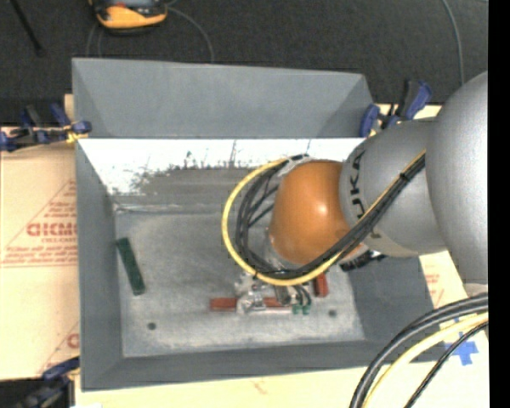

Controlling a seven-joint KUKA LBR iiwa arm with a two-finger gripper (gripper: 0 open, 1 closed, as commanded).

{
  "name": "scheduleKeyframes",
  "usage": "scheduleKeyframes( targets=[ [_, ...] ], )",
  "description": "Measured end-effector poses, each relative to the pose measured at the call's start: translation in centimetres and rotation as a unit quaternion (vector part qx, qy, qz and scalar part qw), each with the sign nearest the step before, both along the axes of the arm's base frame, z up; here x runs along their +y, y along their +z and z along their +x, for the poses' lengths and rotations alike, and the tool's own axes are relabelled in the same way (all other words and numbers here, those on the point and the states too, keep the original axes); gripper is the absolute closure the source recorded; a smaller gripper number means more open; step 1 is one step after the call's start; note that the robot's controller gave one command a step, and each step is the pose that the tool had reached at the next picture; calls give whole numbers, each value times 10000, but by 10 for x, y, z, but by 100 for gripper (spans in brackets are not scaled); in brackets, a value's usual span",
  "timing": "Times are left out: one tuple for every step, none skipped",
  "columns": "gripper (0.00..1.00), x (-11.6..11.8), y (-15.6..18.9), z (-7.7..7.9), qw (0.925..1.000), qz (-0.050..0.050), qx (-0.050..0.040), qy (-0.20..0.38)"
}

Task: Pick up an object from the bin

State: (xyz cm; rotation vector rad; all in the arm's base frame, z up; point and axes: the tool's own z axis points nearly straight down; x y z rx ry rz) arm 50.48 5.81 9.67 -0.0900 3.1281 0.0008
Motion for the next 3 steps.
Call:
scheduleKeyframes(
  targets=[
    [100, 0, 0, 0, 10000, 1, 0, -4],
    [100, 1, 110, 7, 9999, -6, 43, 104],
    [0, 1, 110, 7, 9999, -5, 43, 100]
  ],
)
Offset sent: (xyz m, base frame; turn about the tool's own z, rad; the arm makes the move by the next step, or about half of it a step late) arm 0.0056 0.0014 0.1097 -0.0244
